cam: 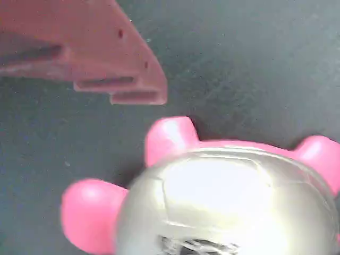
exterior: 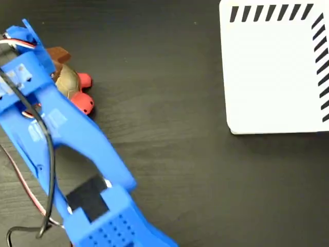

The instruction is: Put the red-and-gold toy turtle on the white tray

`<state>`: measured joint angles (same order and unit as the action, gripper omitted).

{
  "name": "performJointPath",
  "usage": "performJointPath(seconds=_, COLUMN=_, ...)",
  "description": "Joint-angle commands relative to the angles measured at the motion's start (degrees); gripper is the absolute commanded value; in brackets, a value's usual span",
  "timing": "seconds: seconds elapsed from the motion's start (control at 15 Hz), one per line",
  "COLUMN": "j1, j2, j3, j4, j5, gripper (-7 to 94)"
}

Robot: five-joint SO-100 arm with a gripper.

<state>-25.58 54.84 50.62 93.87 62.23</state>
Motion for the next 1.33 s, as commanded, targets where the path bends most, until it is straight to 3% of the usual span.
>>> performJointPath(seconds=0.0, j1=-0.5, j2=0.9, j3=-5.5, j4=0.5, j5=-0.2, gripper=62)
performJointPath(seconds=1.27, j1=0.9, j2=-11.3, j3=-10.5, j4=-0.1, j5=0.6, gripper=65)
